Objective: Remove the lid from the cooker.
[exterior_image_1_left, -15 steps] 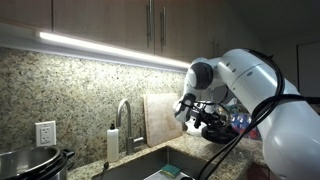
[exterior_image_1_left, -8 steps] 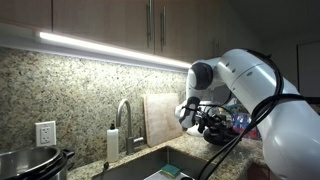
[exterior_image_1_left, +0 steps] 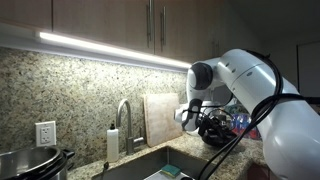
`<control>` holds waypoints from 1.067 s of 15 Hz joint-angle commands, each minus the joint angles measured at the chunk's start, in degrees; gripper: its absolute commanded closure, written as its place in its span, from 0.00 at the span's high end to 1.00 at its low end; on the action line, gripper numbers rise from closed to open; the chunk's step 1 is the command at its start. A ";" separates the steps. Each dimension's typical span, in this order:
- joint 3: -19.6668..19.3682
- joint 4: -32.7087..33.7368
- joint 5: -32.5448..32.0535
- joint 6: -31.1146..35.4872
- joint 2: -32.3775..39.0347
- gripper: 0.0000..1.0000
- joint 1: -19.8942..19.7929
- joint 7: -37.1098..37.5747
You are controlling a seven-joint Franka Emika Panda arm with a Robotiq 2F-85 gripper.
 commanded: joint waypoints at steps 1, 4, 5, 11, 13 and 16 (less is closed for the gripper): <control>-0.53 -2.39 -4.99 2.04 -1.83 0.02 0.72 2.72; -0.18 -2.68 -6.47 3.21 -1.42 0.02 0.67 2.92; -0.06 -2.63 -6.94 3.27 -1.14 0.02 0.68 2.65; 0.36 -4.11 -10.01 3.06 -1.11 0.02 0.68 1.20; 0.53 -4.69 -10.47 2.84 -1.19 0.02 0.65 0.86; 0.70 -5.40 -11.86 2.81 -1.25 0.35 0.55 0.33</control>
